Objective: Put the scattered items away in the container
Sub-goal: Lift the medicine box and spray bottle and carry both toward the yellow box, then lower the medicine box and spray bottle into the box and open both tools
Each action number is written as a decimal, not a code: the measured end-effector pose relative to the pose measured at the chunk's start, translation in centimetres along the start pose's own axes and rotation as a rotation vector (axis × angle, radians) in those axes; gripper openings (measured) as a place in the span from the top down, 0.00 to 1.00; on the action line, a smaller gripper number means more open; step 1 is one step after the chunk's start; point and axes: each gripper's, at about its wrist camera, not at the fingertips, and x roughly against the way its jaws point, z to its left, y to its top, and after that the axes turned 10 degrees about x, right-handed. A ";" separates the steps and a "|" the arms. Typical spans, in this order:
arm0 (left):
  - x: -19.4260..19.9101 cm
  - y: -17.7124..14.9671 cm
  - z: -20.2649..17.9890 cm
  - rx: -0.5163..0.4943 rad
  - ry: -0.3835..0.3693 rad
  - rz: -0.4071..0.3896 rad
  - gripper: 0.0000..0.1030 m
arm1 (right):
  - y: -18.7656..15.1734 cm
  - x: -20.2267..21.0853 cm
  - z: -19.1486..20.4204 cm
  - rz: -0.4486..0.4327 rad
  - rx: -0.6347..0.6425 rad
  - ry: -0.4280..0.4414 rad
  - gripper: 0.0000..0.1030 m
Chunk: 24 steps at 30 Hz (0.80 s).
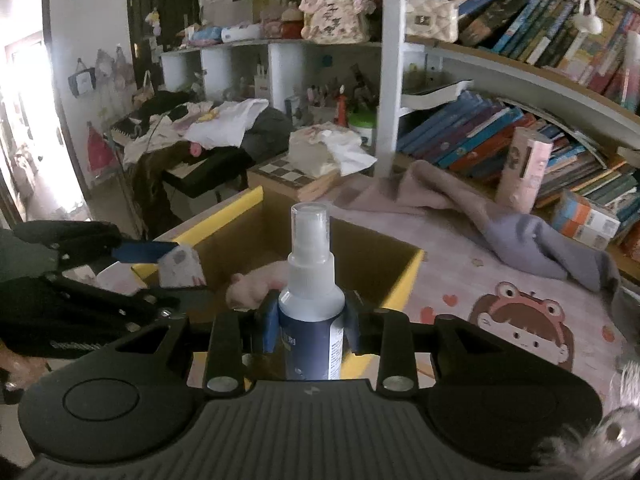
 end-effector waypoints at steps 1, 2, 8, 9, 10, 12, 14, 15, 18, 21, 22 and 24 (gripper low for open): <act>-0.5 -0.1 0.4 -0.003 0.003 0.009 0.44 | 0.3 -0.6 0.1 0.006 0.000 0.002 0.71; -0.9 -0.1 0.8 -0.005 0.004 0.019 0.44 | 0.6 -1.3 0.3 0.013 0.002 0.004 0.71; -3.0 -0.4 2.0 -0.007 -0.010 0.065 0.44 | 1.4 -5.5 0.9 0.091 0.020 0.011 0.71; -3.4 -0.4 2.1 -0.009 -0.013 0.074 0.44 | 1.3 -6.1 1.0 0.105 0.019 0.012 0.71; -3.8 -0.6 2.3 -0.011 -0.014 0.084 0.44 | 1.1 -6.7 1.0 0.119 0.018 0.013 0.71; -4.4 -0.7 2.6 -0.018 -0.013 0.099 0.44 | 0.8 -7.9 1.0 0.143 0.017 0.011 0.71; -5.1 -0.7 3.0 -0.021 -0.009 0.113 0.44 | 0.4 -8.8 1.0 0.165 0.018 0.010 0.71; -5.3 -0.7 3.1 -0.020 -0.009 0.119 0.44 | 0.3 -9.2 0.9 0.177 0.018 0.010 0.71; -6.3 -0.7 3.3 -0.040 -0.017 0.152 0.44 | -0.3 -10.4 1.0 0.214 0.045 0.014 0.70; -7.2 -0.9 3.1 -0.077 -0.021 0.187 0.44 | -0.8 -11.5 1.1 0.255 0.080 0.019 0.70; -7.5 -1.0 3.1 -0.084 -0.023 0.201 0.44 | -1.0 -12.0 1.1 0.268 0.090 0.022 0.70; -8.0 -1.1 3.3 -0.080 -0.028 0.223 0.44 | -1.1 -12.6 1.0 0.282 0.113 0.029 0.70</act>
